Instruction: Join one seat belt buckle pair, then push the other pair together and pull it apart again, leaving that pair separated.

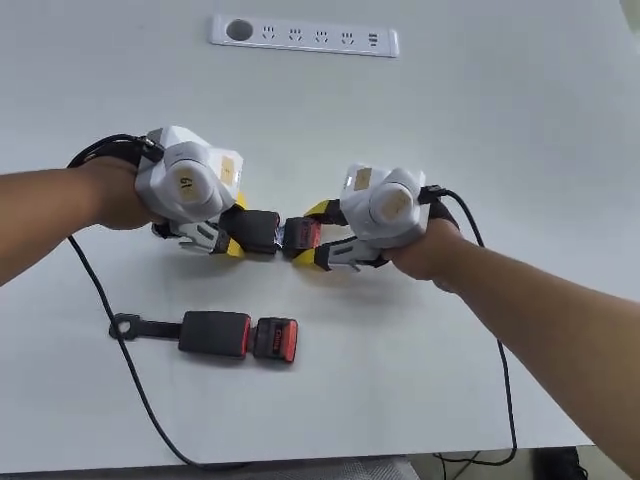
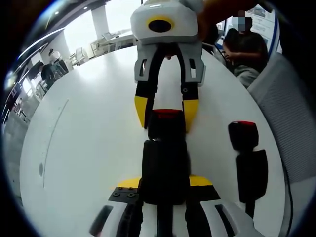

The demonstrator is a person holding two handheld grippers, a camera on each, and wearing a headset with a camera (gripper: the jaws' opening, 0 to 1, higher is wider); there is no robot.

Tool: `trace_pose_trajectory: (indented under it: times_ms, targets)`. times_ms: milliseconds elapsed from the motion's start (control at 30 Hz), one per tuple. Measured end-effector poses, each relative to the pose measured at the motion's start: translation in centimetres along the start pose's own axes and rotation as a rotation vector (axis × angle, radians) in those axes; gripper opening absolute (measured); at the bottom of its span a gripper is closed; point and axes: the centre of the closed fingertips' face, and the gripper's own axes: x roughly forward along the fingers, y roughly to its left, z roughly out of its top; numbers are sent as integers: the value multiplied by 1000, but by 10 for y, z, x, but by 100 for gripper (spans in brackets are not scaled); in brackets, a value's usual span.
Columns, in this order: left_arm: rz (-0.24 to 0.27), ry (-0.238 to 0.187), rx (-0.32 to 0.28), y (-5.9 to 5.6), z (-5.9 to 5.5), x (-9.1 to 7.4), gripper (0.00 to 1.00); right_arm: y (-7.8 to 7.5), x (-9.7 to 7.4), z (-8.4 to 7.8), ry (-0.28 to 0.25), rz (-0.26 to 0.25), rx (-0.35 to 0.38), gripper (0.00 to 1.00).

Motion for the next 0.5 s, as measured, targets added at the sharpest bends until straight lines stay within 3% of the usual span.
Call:
trace_pose_trajectory:
  times_ms: [500]
  targets:
    - [-8, -6, 7, -1, 0, -2, 34, 0, -1, 0, 17, 2, -12, 34]
